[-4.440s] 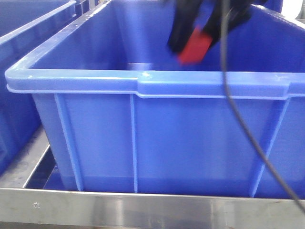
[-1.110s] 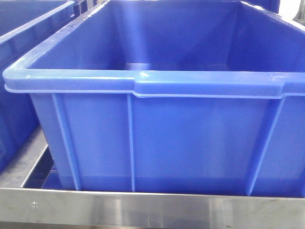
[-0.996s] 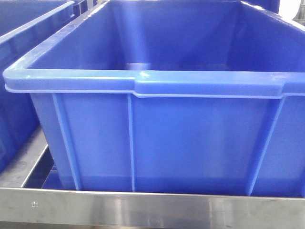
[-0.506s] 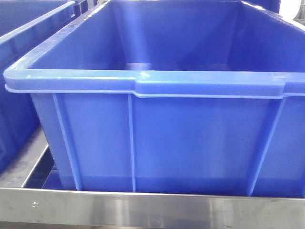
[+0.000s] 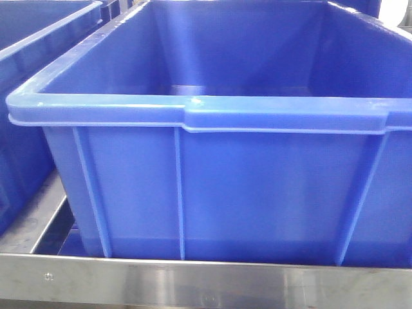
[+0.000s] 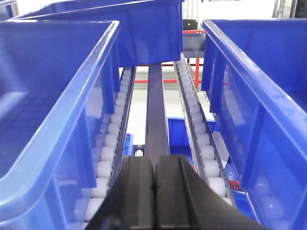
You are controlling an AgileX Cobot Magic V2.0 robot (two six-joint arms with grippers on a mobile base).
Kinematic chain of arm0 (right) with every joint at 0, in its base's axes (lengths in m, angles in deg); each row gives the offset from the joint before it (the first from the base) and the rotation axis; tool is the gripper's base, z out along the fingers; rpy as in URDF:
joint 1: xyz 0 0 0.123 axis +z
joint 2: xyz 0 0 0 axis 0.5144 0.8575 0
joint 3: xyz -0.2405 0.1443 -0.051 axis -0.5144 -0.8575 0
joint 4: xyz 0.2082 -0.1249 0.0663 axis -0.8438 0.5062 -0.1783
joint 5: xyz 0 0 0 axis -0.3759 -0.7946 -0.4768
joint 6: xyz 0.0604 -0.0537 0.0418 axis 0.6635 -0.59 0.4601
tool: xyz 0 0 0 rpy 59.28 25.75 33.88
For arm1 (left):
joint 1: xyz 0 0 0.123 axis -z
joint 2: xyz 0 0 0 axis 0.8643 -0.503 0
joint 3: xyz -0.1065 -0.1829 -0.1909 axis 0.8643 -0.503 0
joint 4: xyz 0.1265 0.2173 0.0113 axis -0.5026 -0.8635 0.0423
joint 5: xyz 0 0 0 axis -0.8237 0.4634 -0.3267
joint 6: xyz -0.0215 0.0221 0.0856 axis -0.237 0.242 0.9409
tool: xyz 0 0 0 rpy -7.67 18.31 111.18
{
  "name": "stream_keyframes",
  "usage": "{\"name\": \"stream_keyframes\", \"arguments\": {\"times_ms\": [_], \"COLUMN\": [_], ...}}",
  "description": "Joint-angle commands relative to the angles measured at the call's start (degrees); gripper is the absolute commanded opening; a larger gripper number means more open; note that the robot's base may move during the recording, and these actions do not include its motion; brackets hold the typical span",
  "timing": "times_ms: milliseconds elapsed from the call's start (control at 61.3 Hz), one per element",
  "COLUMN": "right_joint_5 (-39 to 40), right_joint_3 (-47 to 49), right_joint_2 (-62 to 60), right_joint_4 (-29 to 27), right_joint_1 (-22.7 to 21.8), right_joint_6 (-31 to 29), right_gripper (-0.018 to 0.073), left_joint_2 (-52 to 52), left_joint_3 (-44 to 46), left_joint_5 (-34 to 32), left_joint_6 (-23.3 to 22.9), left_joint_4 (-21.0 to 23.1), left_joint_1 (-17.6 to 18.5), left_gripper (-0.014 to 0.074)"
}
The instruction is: Pick red cube and place on left shelf
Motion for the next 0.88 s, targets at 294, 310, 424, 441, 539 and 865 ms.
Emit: {"name": "stream_keyframes", "arguments": {"times_ms": [294,310,424,441,539,865], "right_joint_5": [5.45,5.45,5.45,5.45,5.45,5.45], "right_joint_3": [0.88,0.88,0.88,0.88,0.88,0.88], "right_joint_2": [-1.25,-1.25,-1.25,-1.25,-1.25,-1.25], "right_joint_4": [-0.26,-0.26,-0.26,-0.26,-0.26,-0.26], "right_joint_1": [-0.34,-0.34,-0.34,-0.34,-0.34,-0.34], "right_joint_6": [-0.89,-0.89,-0.89,-0.89,-0.89,-0.89], "right_gripper": [0.0067,0.0067,0.0067,0.0067,0.0067,0.0067], "left_joint_2": [0.84,0.84,0.84,0.84,0.84,0.84], "left_joint_3": [-1.32,-1.32,-1.32,-1.32,-1.32,-1.32], "left_joint_5": [-5.04,-5.04,-5.04,-5.04,-5.04,-5.04], "left_joint_6": [-0.05,-0.05,-0.05,-0.05,-0.05,-0.05], "left_joint_4": [0.36,0.36,0.36,0.36,0.36,0.36], "left_joint_1": [0.33,0.33,0.33,0.33,0.33,0.33], "left_gripper": [0.0101,0.0101,0.0101,0.0101,0.0101,0.0101]}}
